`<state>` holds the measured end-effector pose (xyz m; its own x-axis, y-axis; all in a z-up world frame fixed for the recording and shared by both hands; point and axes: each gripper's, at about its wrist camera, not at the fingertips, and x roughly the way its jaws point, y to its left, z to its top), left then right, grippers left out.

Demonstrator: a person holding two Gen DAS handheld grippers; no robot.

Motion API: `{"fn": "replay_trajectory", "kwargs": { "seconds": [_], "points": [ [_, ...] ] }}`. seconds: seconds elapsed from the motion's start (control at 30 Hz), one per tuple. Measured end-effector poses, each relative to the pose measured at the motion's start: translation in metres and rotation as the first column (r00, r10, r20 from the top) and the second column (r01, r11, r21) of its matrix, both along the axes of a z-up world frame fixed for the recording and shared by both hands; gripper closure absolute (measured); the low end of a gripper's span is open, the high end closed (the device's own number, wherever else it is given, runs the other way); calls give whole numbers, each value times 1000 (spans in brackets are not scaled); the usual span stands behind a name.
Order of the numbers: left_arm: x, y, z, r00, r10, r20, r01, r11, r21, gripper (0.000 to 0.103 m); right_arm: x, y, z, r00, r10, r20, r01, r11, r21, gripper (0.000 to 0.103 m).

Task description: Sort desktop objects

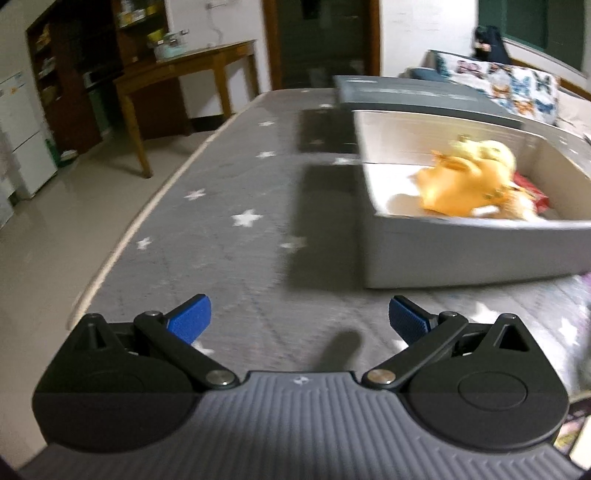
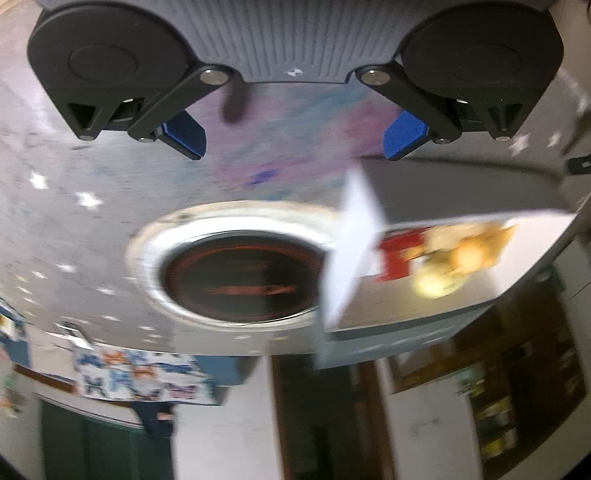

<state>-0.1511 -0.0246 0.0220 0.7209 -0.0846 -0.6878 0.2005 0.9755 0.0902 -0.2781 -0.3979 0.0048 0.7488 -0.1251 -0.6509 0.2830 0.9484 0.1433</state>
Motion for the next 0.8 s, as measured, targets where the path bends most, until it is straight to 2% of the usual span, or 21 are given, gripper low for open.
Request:
{"fn": "replay_trajectory", "kwargs": {
  "seconds": [0.3, 0.57, 0.8],
  "points": [
    [37, 28, 0, 990, 136, 47, -138, 990, 31, 0, -1, -75, -10, 972, -237, 2, 237, 971, -19, 0],
    [79, 40, -3, 975, 208, 82, -209, 978, 10, 0, 6, -131, -21, 916, -401, 4, 401, 915, -36, 0],
    [114, 38, -9, 973, 213, 94, -212, 977, -18, 0, 21, -157, -34, 889, -458, -5, 457, 887, -66, 0]
  ]
}}
